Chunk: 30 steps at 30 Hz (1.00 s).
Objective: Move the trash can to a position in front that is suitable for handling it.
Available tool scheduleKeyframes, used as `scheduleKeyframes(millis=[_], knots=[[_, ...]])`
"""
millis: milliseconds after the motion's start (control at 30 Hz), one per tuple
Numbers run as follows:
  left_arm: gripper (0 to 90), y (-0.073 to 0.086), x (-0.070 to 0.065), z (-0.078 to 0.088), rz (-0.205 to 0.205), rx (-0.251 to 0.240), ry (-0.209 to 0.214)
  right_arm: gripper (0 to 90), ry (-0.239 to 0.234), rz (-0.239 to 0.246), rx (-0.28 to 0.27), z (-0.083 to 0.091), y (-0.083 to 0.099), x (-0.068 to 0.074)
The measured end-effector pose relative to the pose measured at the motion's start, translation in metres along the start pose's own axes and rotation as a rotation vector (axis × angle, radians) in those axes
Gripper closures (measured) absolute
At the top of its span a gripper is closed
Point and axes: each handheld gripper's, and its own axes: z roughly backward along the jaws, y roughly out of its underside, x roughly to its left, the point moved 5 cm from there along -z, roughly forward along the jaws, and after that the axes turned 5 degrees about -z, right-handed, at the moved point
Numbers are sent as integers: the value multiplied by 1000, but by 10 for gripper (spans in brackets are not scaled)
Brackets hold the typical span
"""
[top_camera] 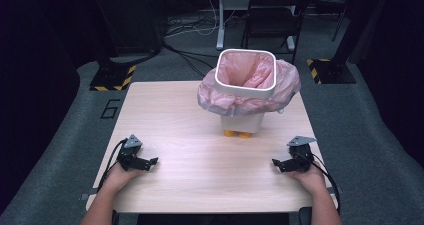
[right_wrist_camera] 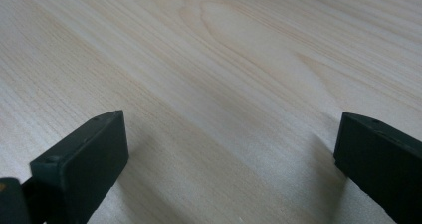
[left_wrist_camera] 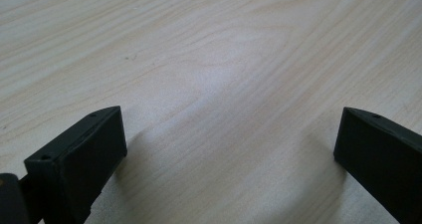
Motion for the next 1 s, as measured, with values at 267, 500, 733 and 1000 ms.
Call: scheduleKeyframes(millis=[267, 500, 733, 1000], knots=[[104, -2, -4, 5, -15, 3, 19, 141, 12, -15, -23, 6, 2, 4], [283, -7, -18, 10, -52, 62, 46, 343, 44, -43, 38, 17, 2, 5], [332, -19, -33, 10, -101, 70, 91, 386, 88, -54, 49, 24, 2, 1], [308, -25, -41, 8, -40, 71, 179, 373, 54, -90, -15, 35, -6, 7]])
